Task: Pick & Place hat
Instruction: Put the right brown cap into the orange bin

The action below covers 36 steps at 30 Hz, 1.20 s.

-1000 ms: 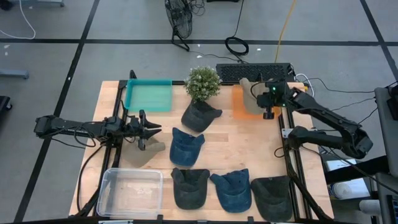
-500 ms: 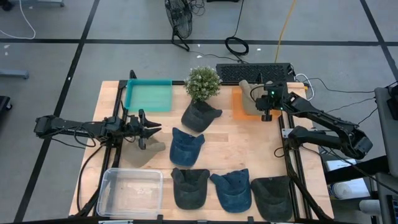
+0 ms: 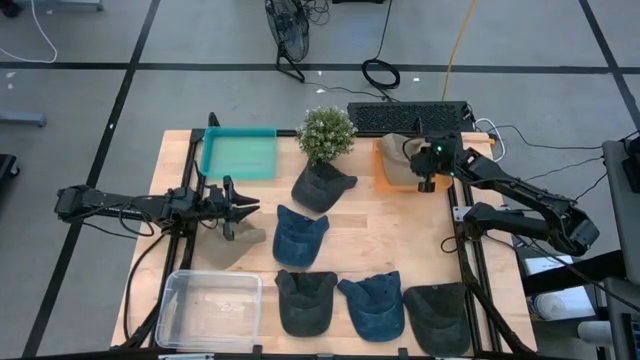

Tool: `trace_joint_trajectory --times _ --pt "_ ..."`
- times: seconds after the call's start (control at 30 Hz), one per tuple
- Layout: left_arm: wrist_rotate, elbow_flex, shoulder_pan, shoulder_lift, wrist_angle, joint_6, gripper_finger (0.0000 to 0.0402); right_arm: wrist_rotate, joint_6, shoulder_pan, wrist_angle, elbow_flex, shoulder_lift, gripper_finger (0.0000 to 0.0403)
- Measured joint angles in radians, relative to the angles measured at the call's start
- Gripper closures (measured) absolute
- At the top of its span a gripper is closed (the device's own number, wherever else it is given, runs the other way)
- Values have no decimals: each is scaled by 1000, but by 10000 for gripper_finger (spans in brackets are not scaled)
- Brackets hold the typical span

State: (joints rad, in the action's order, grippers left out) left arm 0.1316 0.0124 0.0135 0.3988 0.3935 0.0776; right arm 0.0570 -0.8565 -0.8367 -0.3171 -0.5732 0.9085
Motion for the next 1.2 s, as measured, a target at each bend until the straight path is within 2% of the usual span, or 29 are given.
trace_joint_trajectory --times 0.1,0.2,0.37,0.5,0.63,0.83,1.03,1.2 --pt "0 0 0 0 0 1 314 52 85 0 64 0 -6 269" --pt "0 0 0 0 0 2 314 49 179 0 116 0 -14 269" --pt "0 0 0 0 0 -1 314 45 486 0 168 0 -5 288" --pt "6 0 0 0 4 -2 314 -24 678 0 174 0 22 300" --pt "8 0 0 0 39 -18 314 -25 818 0 280 0 87 310" --pt "9 0 0 0 71 -19 314 98 896 -2 422 -1 253 323" --pt "8 0 0 0 41 2 314 104 928 -2 533 -1 426 326" --pt "9 0 0 0 33 9 314 103 975 -2 656 -1 483 326"
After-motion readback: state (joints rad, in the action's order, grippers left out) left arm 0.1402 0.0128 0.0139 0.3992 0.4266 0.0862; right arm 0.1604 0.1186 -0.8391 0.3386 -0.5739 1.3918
